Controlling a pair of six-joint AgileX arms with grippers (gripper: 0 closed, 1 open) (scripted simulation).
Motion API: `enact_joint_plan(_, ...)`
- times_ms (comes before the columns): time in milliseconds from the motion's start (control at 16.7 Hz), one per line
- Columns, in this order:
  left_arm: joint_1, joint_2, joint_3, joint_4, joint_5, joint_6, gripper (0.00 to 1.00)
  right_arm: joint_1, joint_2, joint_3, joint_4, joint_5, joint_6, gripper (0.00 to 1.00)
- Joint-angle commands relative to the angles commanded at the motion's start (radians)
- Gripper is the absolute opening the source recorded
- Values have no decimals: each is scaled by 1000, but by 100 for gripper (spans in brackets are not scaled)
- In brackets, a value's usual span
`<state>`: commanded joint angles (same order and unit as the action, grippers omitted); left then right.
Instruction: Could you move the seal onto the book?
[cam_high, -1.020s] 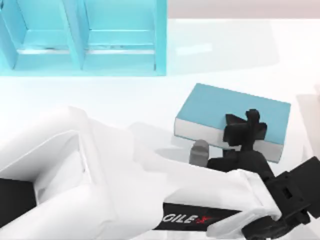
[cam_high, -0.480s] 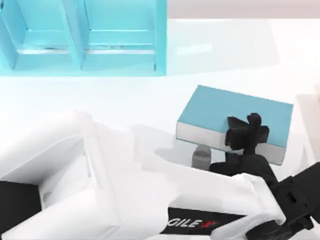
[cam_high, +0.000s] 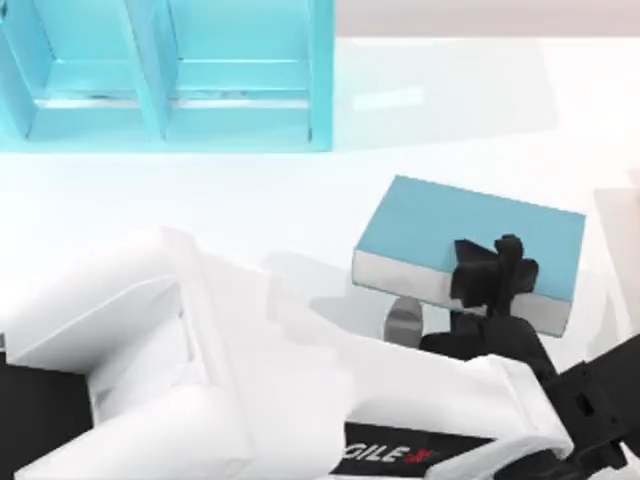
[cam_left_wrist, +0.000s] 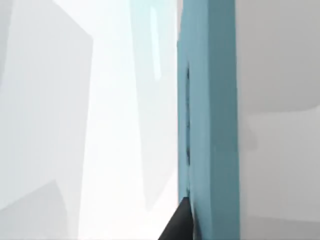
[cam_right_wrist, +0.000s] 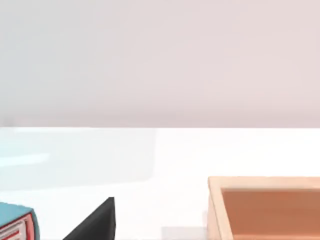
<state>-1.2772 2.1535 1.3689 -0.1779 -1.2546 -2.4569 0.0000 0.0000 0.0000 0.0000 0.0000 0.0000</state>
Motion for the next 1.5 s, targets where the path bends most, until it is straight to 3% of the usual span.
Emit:
enact_joint_plan(480, -2, 49, -28, 83, 6, -1, 0, 0, 0, 0, 0, 0, 0, 100)
enact_joint_plan(1260, -2, 49, -28, 83, 6, -1, 98, 0, 0, 0, 0, 0, 0, 100)
enact_joint_plan(1500, -2, 49, -28, 83, 6, -1, 100, 0, 0, 0, 0, 0, 0, 100)
